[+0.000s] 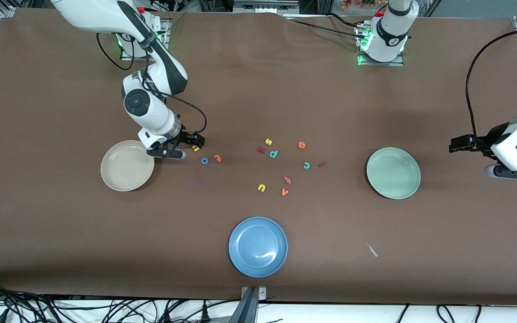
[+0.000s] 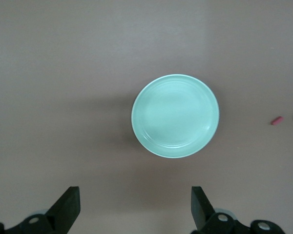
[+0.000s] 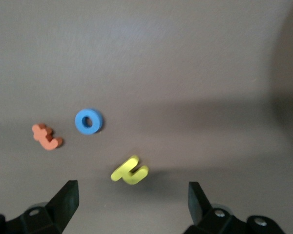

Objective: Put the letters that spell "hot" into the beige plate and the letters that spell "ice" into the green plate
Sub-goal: 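Grasp the yellow letter with the right gripper while the left gripper reaches the orange e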

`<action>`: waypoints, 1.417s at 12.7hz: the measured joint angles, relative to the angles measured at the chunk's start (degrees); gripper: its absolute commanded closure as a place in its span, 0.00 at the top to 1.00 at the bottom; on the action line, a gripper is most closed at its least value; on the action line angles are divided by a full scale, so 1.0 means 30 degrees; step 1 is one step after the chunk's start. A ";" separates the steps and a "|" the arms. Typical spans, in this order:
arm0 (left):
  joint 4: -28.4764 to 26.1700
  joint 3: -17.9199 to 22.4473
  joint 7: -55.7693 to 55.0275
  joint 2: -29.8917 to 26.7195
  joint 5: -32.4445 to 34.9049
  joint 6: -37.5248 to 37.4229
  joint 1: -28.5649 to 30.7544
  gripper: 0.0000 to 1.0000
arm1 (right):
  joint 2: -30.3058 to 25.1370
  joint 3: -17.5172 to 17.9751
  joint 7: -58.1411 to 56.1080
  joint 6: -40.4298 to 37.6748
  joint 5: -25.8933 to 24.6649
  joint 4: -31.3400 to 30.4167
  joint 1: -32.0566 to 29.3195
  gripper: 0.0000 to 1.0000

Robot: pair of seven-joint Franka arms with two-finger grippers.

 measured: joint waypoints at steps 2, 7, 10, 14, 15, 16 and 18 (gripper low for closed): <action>-0.0398 -0.0038 -0.0739 0.0194 -0.0330 0.0412 0.0176 1.00 | 0.0346 0.0002 0.0506 0.0514 0.0000 -0.0001 0.0584 0.99; -0.0964 -0.1156 -0.8416 0.1069 -0.0747 0.1198 -0.2712 1.00 | 0.0459 -0.0107 0.0617 0.0630 -0.1131 -0.0001 0.0648 0.99; -0.2387 -0.1457 -1.3225 0.1786 -0.1477 0.4093 -0.4974 0.99 | 0.0524 -0.0145 0.0624 0.0622 -0.2751 -0.0016 0.0639 0.99; -0.5370 -0.3169 -1.7744 0.1891 -0.1532 0.8066 -0.5756 0.99 | 0.0912 -0.0317 0.0626 0.0628 -0.3579 -0.0029 0.0638 0.98; -0.6242 -0.3608 -1.8820 0.1908 -0.1585 0.9427 -0.5766 0.93 | 0.1024 -0.0356 0.0627 0.0664 -0.3588 -0.0030 0.0638 0.97; -0.7117 -0.4003 -1.9901 0.1929 -0.1615 1.0657 -0.5768 0.90 | 0.1171 -0.0386 0.0627 0.0825 -0.3591 -0.0030 0.0638 0.96; -0.8396 -0.4736 -2.1845 0.2070 -0.1639 1.2128 -0.5785 0.91 | 0.1452 -0.0409 0.0627 0.1173 -0.3604 -0.0030 0.0639 0.96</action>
